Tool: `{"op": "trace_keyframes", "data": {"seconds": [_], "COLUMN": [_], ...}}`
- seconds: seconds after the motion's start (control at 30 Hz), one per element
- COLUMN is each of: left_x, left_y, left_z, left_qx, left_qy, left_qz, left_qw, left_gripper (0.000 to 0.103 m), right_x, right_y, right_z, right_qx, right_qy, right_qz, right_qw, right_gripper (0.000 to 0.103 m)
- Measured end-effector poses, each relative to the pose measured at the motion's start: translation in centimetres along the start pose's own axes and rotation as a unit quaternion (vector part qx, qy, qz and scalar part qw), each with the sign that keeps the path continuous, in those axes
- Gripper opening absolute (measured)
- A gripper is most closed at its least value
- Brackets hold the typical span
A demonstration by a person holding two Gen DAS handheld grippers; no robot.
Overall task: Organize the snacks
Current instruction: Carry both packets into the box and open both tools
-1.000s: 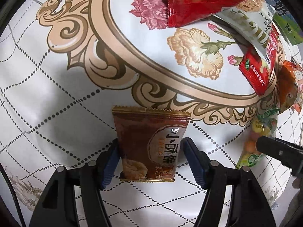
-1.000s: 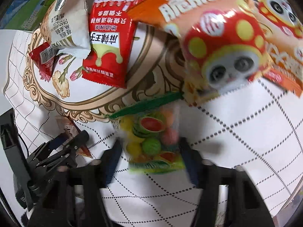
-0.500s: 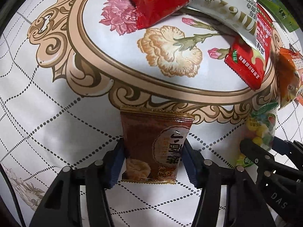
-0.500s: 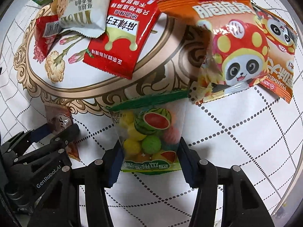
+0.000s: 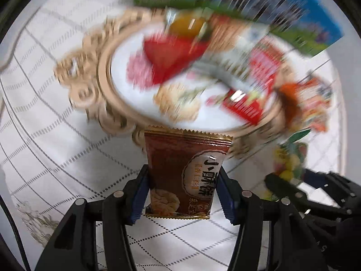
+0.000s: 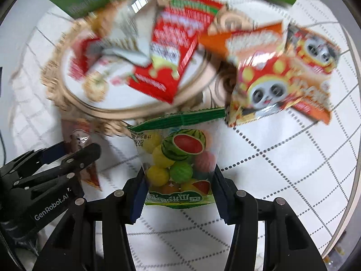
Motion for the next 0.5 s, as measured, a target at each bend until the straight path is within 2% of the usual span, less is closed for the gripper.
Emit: {"op": "trace_keyframes", "data": {"seconds": [0.1, 0.23, 0.37, 0.5], "left_x": [-4.2, -10.3, -13.8, -15.0], "left_y": [-1.2, -3.2, -4.2, -5.4], "left_z": [2.5, 7.6, 12.6, 18.8], "left_qx": [0.006, 0.019, 0.038, 0.043], "left_qy": [-0.037, -0.086, -0.108, -0.107], "left_qz": [-0.022, -0.057, -0.079, -0.091], "left_qw": [0.9991, 0.9945, 0.9904, 0.9892], "left_gripper": [0.053, 0.053, 0.053, 0.053], "right_x": [-3.7, -9.4, -15.8, -19.7], "right_y": [0.5, 1.3, 1.3, 0.3], "right_z": [0.9, 3.9, 9.0, 14.7], "right_qx": [0.000, -0.003, -0.004, -0.006], "right_qy": [-0.020, -0.062, -0.111, -0.156], "right_qz": [0.029, 0.062, 0.083, 0.066], "right_qw": [0.999, 0.996, 0.990, 0.985], "right_gripper": [0.055, 0.054, 0.055, 0.054]}}
Point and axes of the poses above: each gripper's, at about its wrist camera, not at the fingertips, and x roughly the way its jaws point, y to its left, z to its top, the point moved 8 cm from there along x, roughly the way its jaws point, and after that the axes turned 7 degrees about x, right-handed, at the moved point
